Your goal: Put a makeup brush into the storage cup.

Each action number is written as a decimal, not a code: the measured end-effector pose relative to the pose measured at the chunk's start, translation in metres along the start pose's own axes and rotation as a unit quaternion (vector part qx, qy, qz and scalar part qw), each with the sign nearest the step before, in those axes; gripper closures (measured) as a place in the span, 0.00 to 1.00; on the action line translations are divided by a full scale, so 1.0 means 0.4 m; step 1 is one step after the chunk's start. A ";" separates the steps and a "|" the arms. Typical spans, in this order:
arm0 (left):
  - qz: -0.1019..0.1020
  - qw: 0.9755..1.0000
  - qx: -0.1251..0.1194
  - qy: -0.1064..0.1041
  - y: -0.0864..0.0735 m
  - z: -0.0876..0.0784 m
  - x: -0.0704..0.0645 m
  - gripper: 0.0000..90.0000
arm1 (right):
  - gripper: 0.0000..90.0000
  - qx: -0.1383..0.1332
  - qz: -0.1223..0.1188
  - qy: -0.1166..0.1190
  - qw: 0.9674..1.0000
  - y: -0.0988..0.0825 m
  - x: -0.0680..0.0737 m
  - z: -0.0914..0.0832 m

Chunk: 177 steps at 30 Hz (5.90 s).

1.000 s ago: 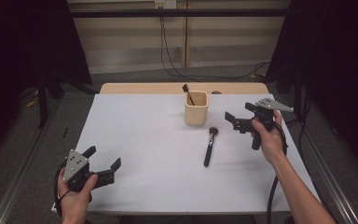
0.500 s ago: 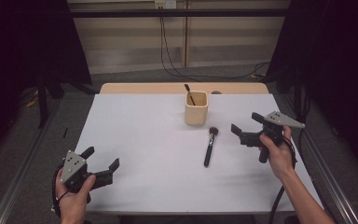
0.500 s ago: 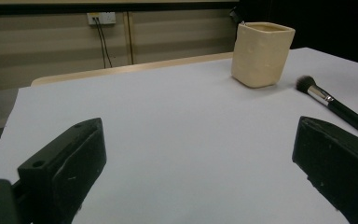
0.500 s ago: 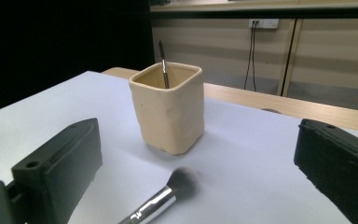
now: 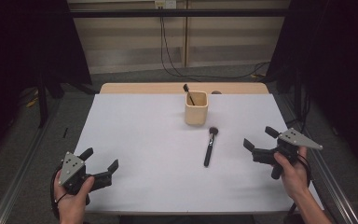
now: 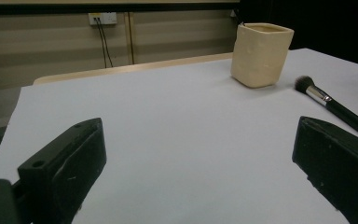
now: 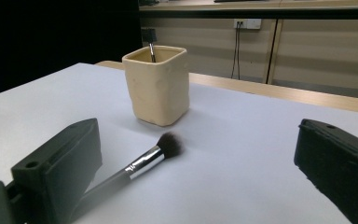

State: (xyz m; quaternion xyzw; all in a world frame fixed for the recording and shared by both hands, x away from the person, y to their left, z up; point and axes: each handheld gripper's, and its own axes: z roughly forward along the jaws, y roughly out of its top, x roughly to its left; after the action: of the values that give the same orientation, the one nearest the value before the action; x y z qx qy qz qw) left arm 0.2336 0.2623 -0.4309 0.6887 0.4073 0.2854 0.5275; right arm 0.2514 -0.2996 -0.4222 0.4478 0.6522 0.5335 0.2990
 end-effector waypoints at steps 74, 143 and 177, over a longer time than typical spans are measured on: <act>0.006 1.000 -0.003 0.016 -0.004 -0.022 0.003 0.03 | 0.00 0.011 -0.025 0.031 0.999 0.006 0.032 0.018; 0.012 1.000 -0.003 0.008 -0.003 -0.015 0.008 0.03 | 0.07 0.247 -0.019 0.029 0.968 0.118 0.037 0.286; 0.011 1.000 -0.006 0.007 -0.004 -0.016 0.009 0.03 | 0.09 0.494 -0.009 0.031 0.869 0.084 0.084 0.423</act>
State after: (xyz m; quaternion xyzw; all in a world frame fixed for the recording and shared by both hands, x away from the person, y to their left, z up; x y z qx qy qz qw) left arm 0.2298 0.2689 -0.4308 0.6882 0.4016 0.2989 0.5251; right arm 0.3930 -0.1959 -0.4293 0.5145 0.8436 0.1522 0.0233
